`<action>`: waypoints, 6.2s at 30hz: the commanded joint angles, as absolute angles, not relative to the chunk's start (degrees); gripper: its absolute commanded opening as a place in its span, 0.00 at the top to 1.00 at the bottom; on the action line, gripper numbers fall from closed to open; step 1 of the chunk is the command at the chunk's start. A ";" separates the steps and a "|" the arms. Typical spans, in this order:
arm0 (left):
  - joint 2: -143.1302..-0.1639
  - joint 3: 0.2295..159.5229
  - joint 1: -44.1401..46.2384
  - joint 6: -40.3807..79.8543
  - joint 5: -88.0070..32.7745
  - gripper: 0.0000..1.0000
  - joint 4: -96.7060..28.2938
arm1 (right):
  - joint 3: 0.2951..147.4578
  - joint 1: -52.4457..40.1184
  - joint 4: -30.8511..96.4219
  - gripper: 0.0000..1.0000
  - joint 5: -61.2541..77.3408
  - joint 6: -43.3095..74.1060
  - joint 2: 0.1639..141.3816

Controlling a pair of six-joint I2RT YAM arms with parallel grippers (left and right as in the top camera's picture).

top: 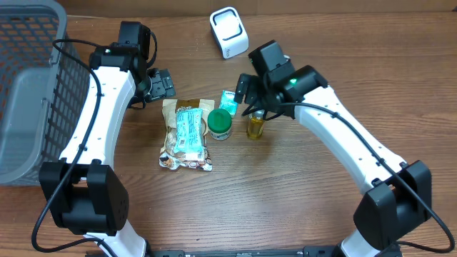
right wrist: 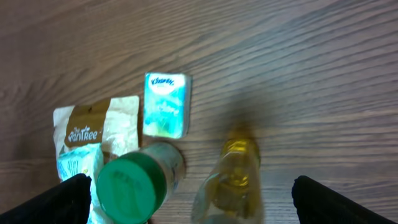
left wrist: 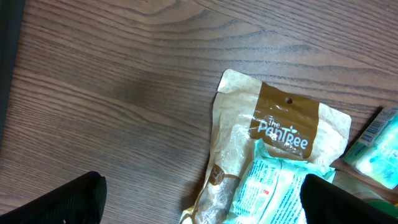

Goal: Scan the item barcode
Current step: 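Lower the right gripper around the Vim bottle neck and close it, then lift the Vim bottle and carry it toward the scanner with the right gripper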

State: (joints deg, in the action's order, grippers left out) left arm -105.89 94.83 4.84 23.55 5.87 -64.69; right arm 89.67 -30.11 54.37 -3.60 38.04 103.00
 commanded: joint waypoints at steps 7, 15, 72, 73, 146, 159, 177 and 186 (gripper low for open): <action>-105.10 95.64 4.93 22.70 6.37 0.00 -64.49 | 90.00 -33.06 57.60 0.01 -6.24 43.72 105.82; -105.10 95.64 4.93 22.70 6.37 0.01 -64.47 | 90.00 -32.99 59.72 0.12 -8.14 43.68 107.81; -105.10 95.64 4.93 22.70 6.37 0.00 -64.47 | 90.02 -29.91 61.58 0.00 -4.95 29.93 107.81; -105.10 95.64 4.93 22.70 6.37 0.01 -64.47 | 90.02 -29.76 61.58 0.00 -4.95 29.93 107.81; -105.10 95.64 4.93 22.70 6.37 0.00 -64.47 | 99.72 -5.61 95.92 0.70 63.79 -21.54 96.64; -105.10 95.64 4.93 22.70 6.37 0.00 -64.47 | 99.72 -5.61 95.94 0.70 66.67 -21.50 96.64; -105.10 95.64 4.93 22.70 6.37 0.01 -64.47 | 99.59 -5.61 95.88 0.70 61.56 -20.80 96.66; -105.10 95.64 4.93 22.70 6.37 0.00 -64.47 | 95.46 -8.27 87.59 0.70 43.22 -3.55 96.77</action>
State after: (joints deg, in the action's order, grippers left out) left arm -105.89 94.83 4.84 23.55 5.87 -64.69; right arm 96.88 -6.94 89.86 51.88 -12.60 97.95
